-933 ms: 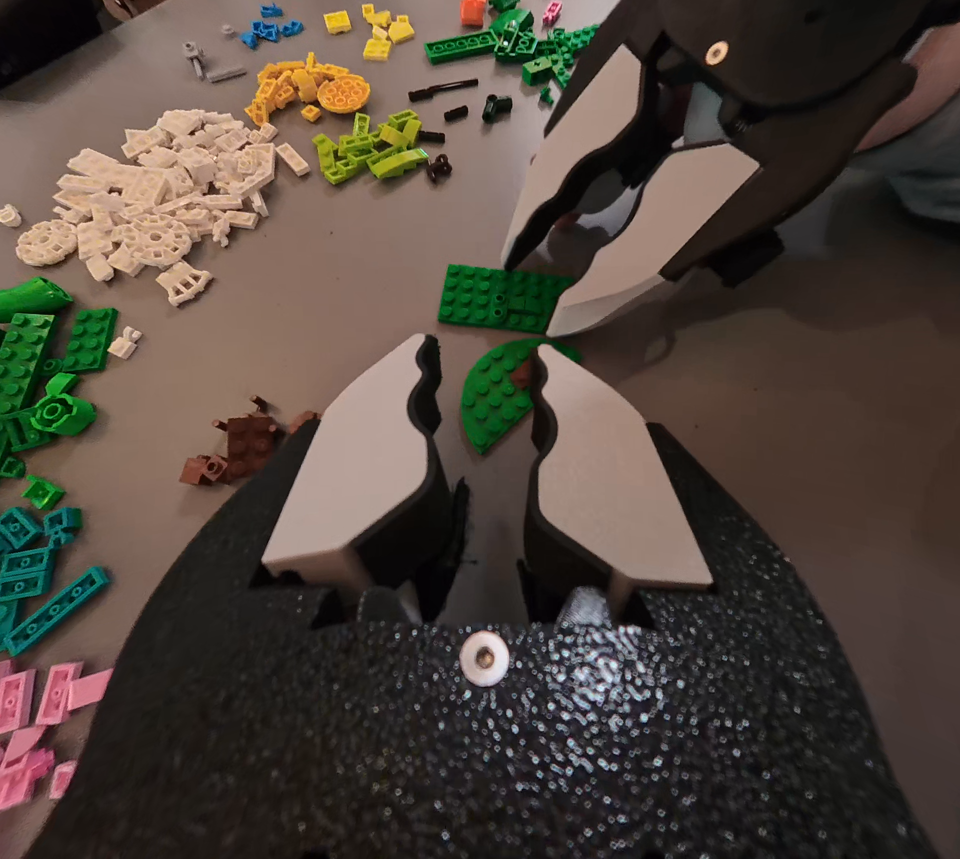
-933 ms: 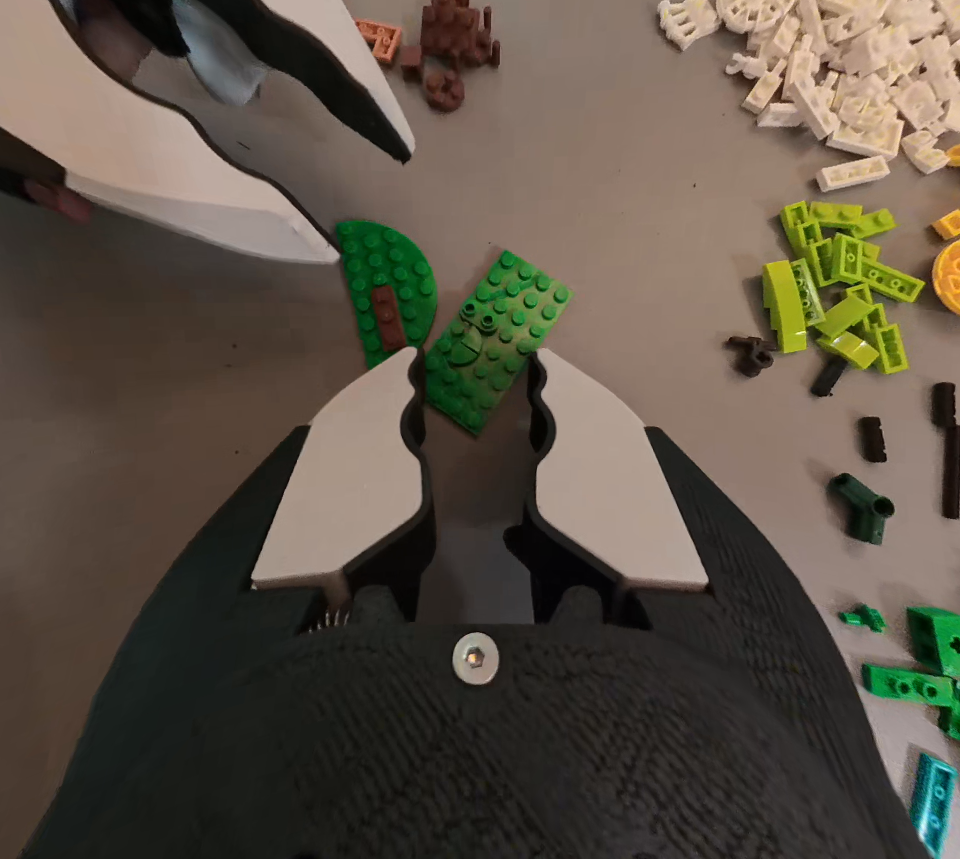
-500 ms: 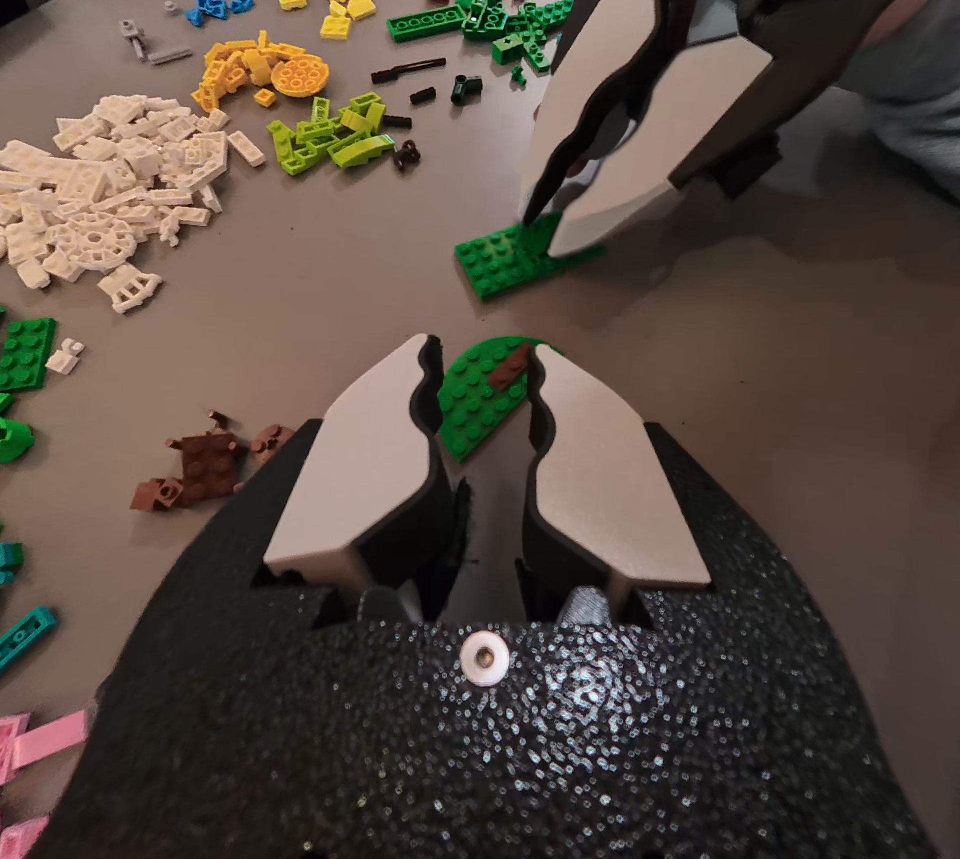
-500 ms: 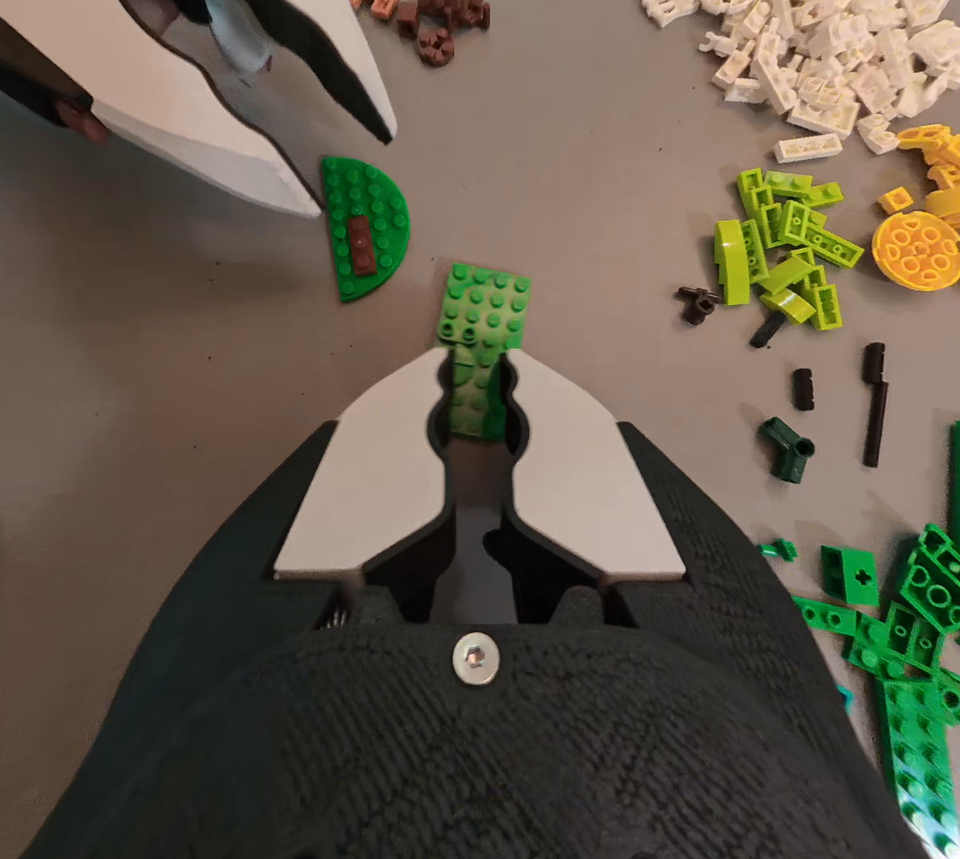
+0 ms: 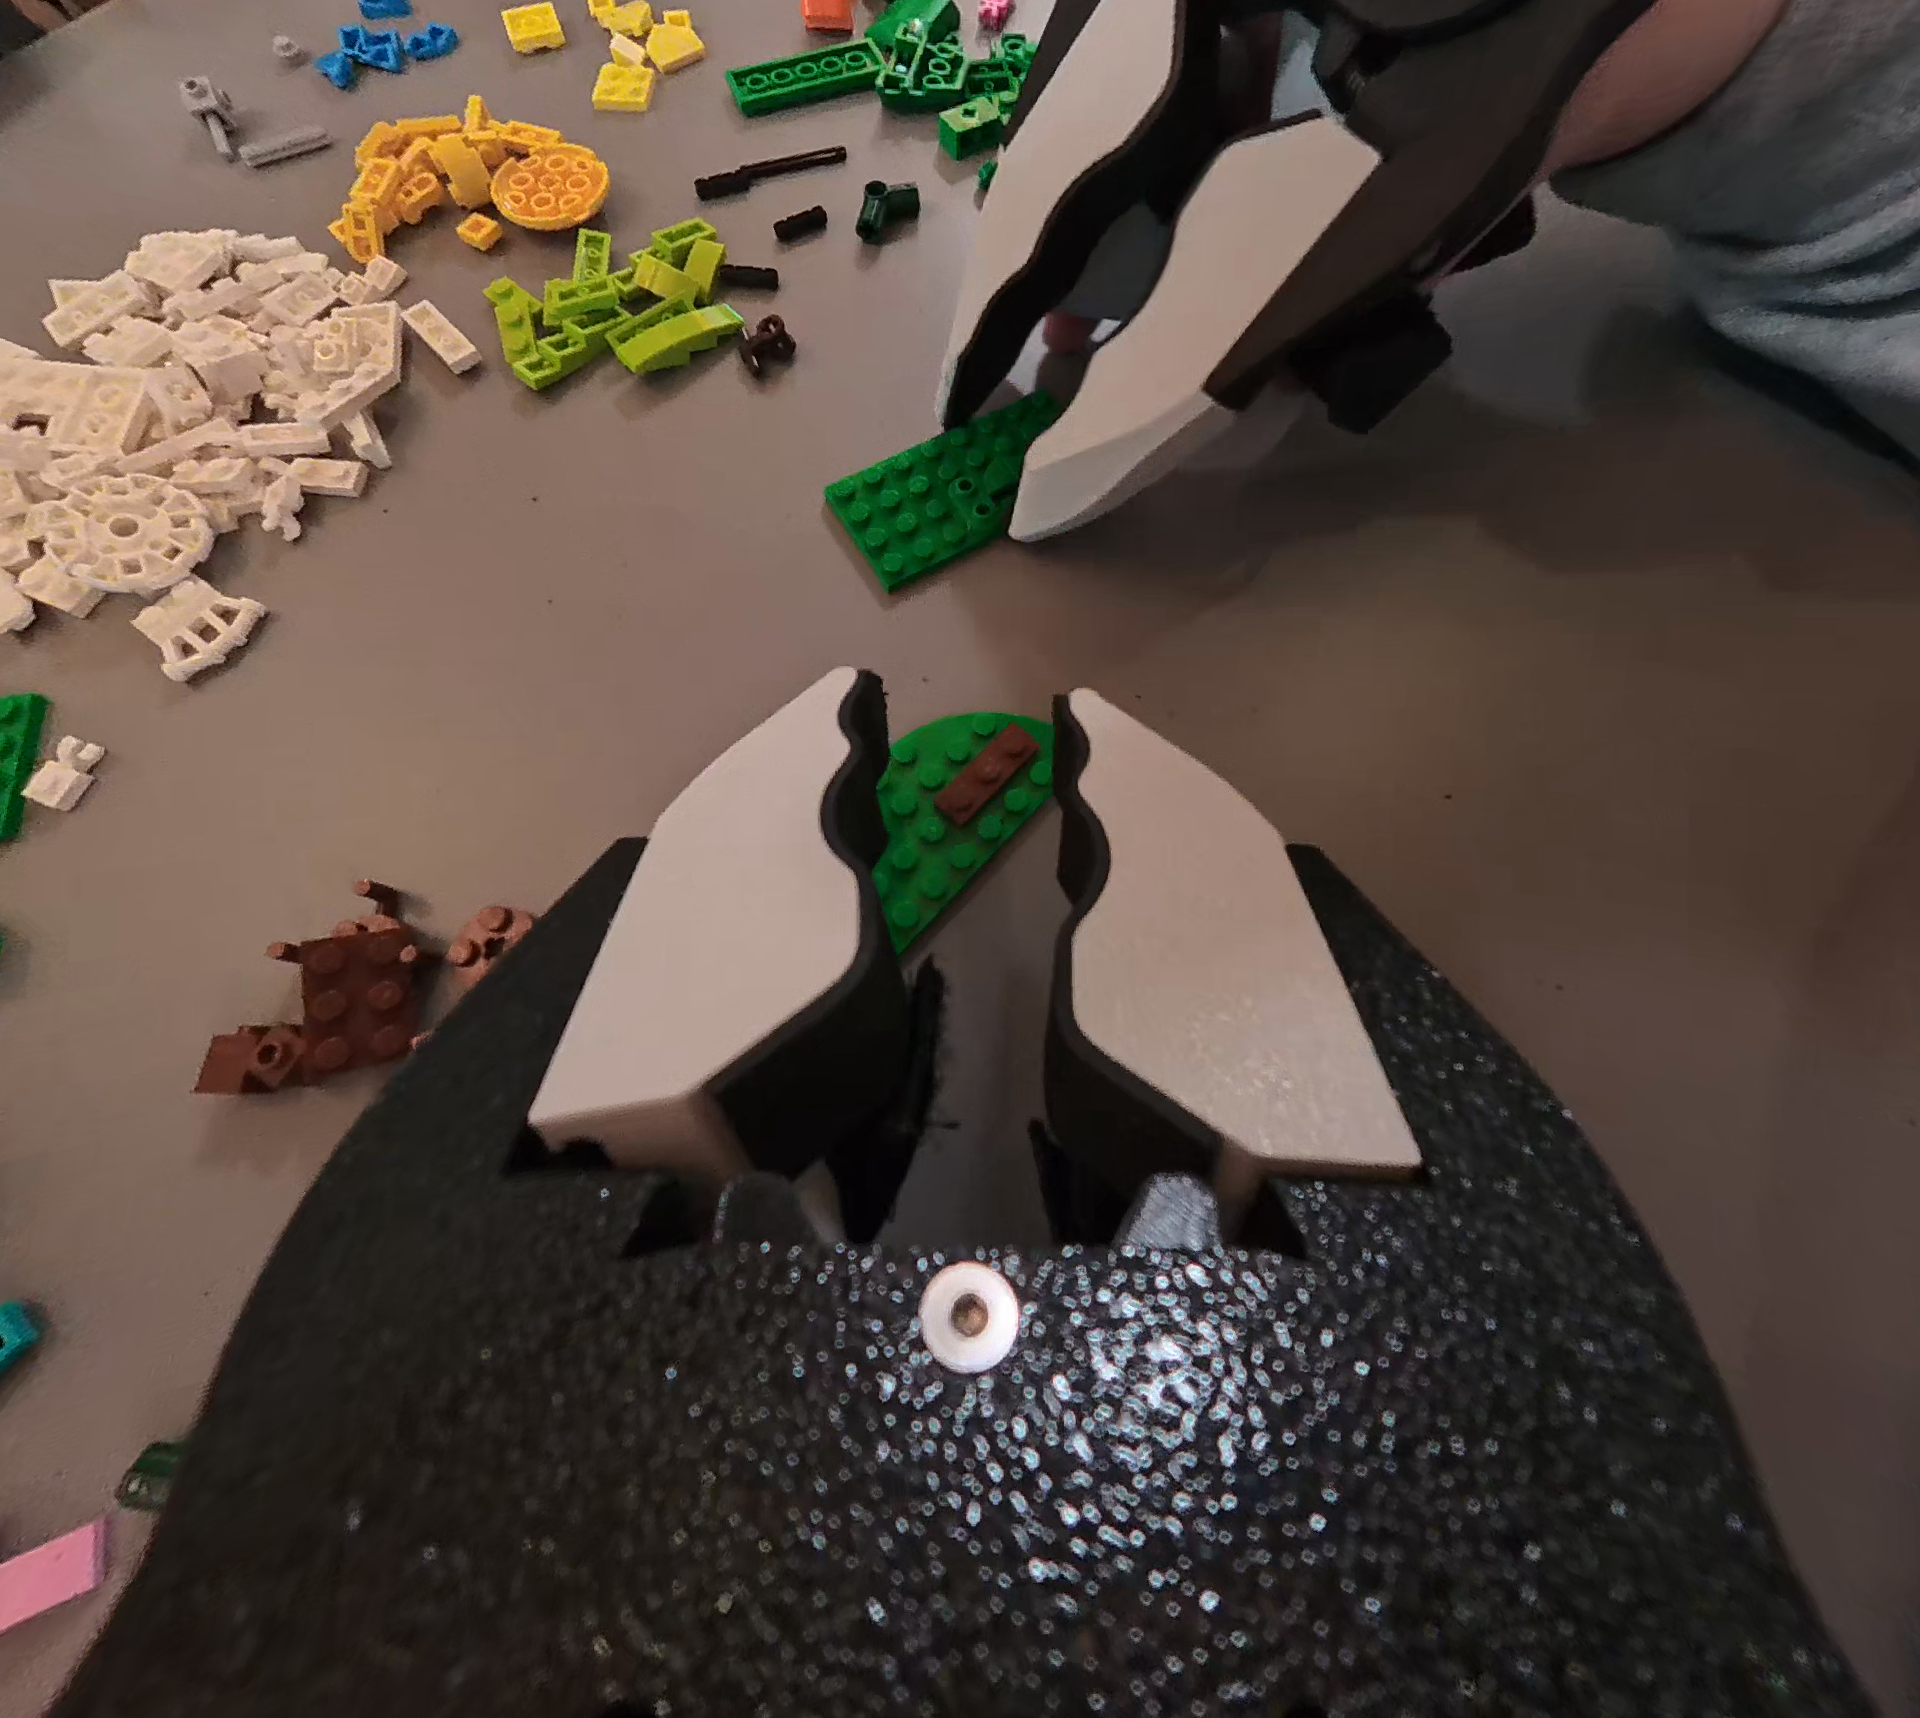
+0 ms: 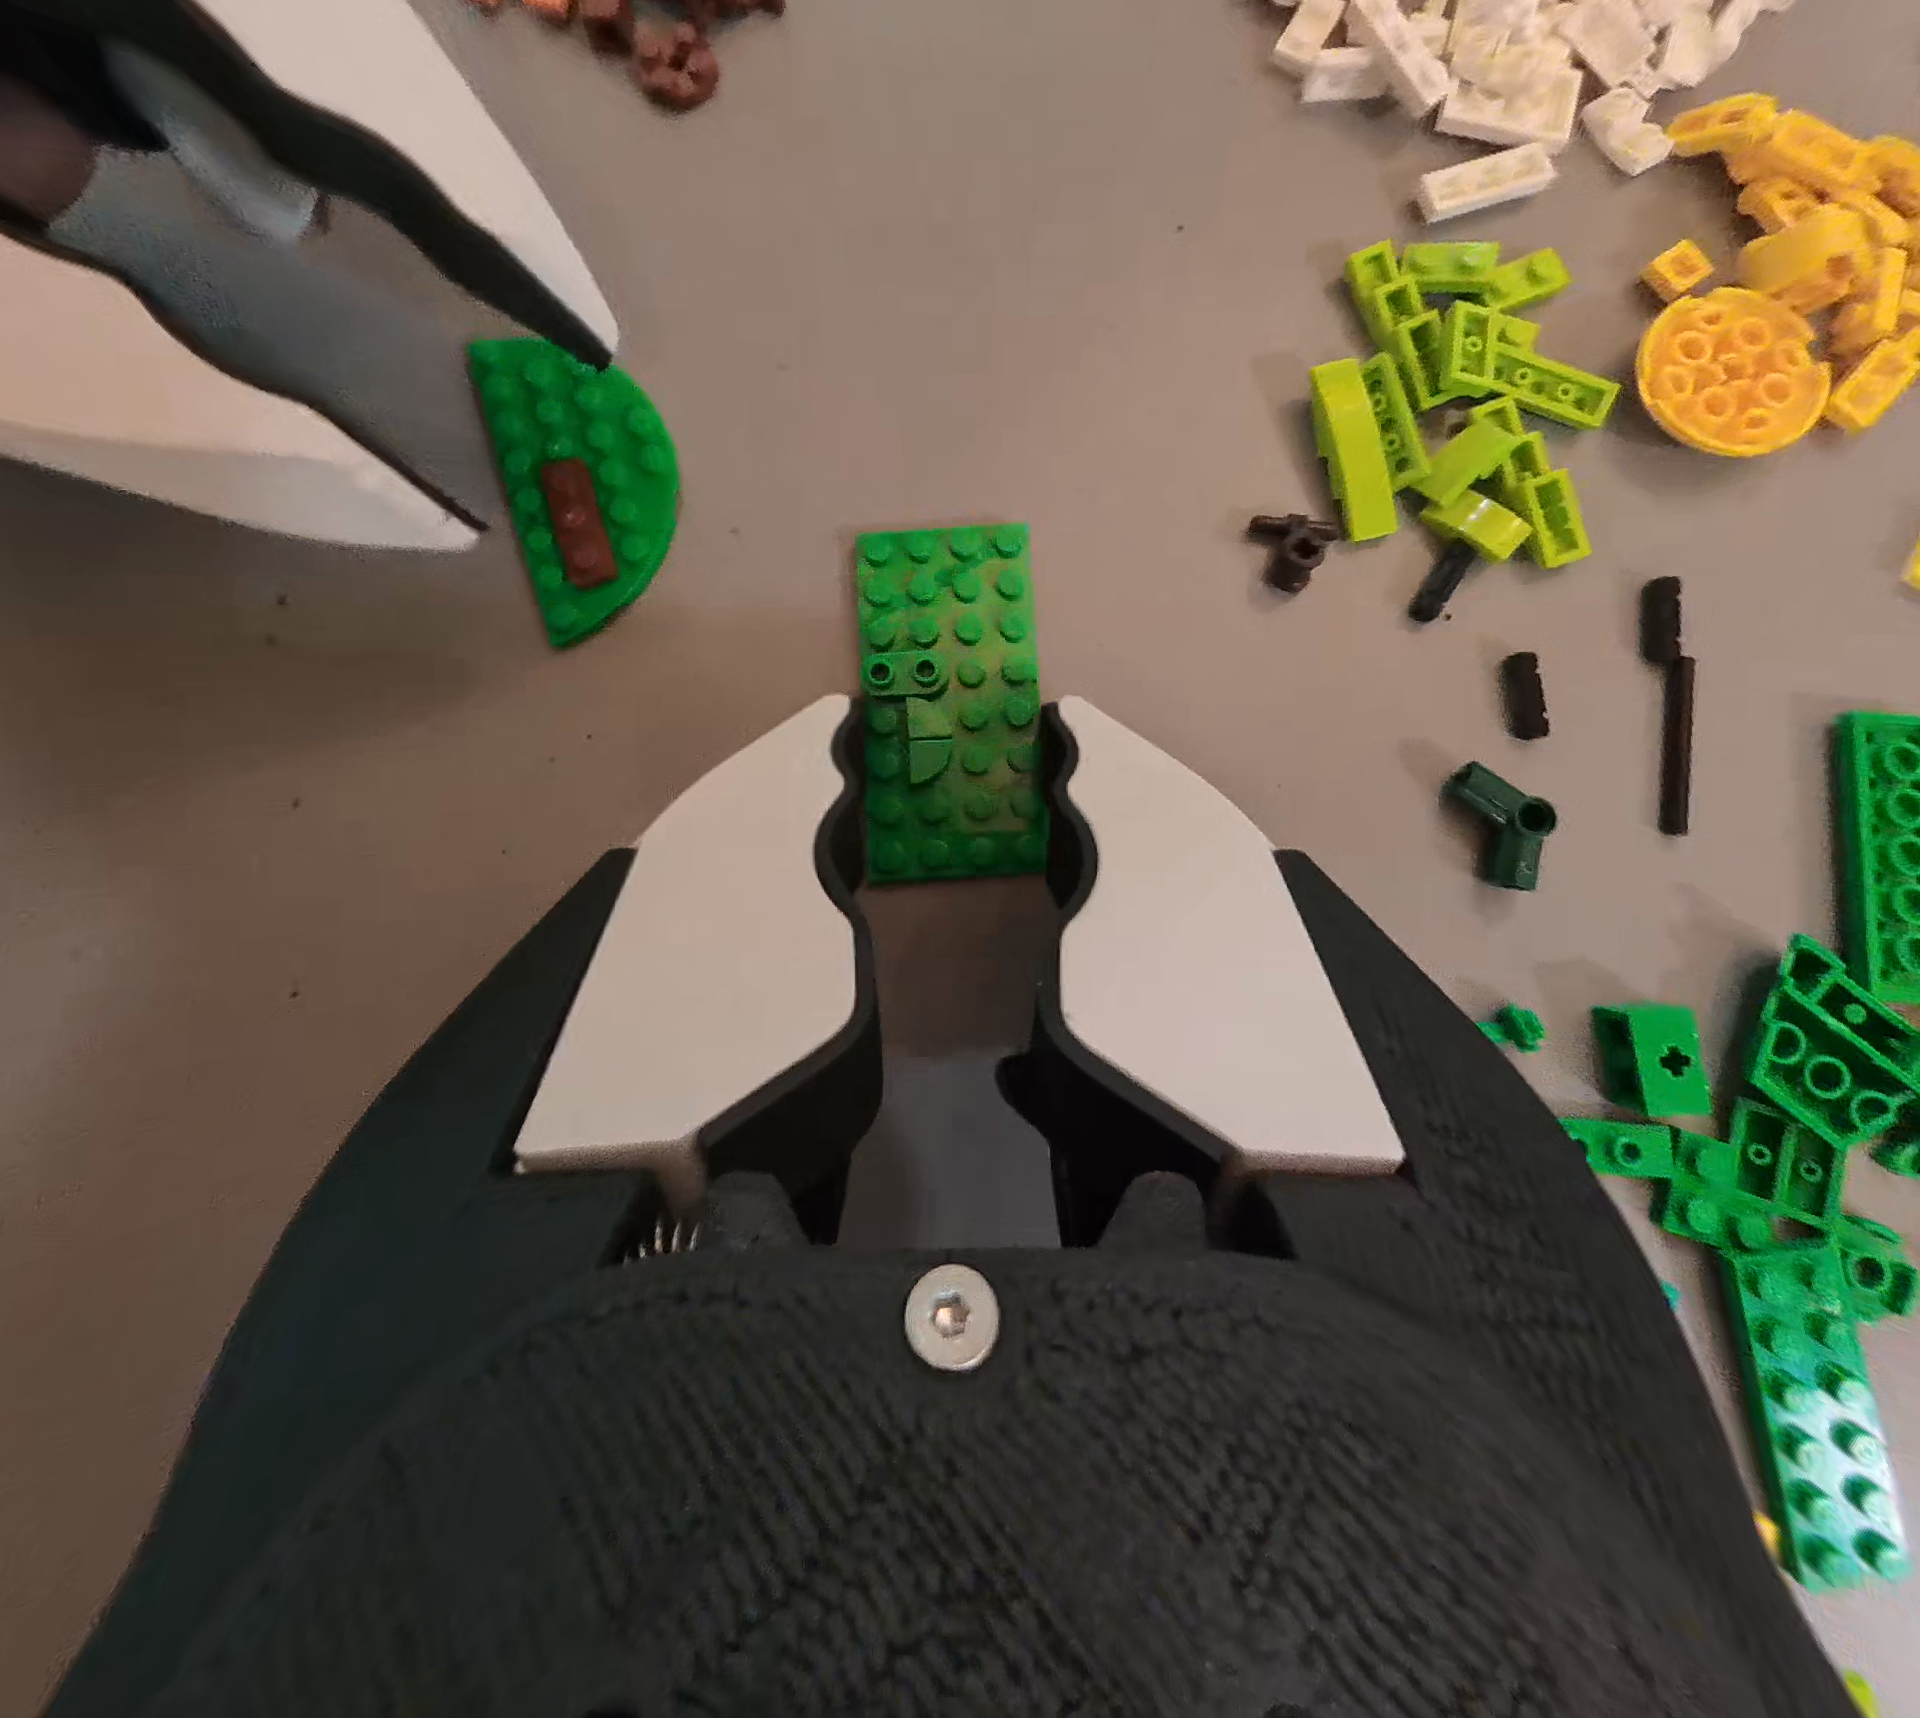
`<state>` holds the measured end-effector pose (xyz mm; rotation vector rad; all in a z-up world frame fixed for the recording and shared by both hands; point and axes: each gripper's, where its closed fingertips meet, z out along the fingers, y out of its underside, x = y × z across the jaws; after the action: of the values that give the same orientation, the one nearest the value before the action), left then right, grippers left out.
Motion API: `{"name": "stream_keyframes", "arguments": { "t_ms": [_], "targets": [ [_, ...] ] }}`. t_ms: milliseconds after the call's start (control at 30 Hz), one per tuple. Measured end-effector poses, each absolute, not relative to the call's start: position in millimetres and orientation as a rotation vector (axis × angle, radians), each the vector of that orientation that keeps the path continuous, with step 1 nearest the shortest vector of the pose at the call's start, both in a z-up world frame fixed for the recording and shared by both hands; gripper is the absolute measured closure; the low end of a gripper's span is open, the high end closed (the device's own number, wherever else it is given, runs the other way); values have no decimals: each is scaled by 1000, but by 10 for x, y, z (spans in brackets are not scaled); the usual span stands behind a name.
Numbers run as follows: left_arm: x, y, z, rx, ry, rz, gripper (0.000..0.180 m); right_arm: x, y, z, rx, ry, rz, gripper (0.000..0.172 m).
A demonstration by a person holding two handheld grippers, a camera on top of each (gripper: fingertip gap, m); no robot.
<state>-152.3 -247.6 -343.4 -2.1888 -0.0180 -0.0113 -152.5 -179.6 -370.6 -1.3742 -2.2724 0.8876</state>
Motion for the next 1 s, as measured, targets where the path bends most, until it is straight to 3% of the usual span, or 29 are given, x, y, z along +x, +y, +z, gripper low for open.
{"name": "stream_keyframes", "arguments": {
  "t_ms": [33,300,400,533,767,1000],
  "targets": [
    [-1536,-2469,-3425,-2182,-31,-10,150,-1521,-1799,-3708,-1359,-2283,872,141],
    [-1598,-2394,-3470,-2168,-293,-242,144,-1418,-2057,-3615,-821,-2356,957,141],
    [-1520,-2352,-3550,-2195,-396,-462,141,-1401,-2080,-3598,-758,-2353,961,141],
    [-1476,-2289,-3608,-2247,-359,-465,139,-1377,-2119,-3569,-659,-2344,977,141],
    [-1401,-2215,-3615,-2243,-302,-516,169,-1367,-2130,-3540,-572,-2308,968,148],
    [-1576,-2189,-3464,-2101,-354,-420,175,-1534,-2028,-3429,-433,-2112,751,136]
  ]
}}
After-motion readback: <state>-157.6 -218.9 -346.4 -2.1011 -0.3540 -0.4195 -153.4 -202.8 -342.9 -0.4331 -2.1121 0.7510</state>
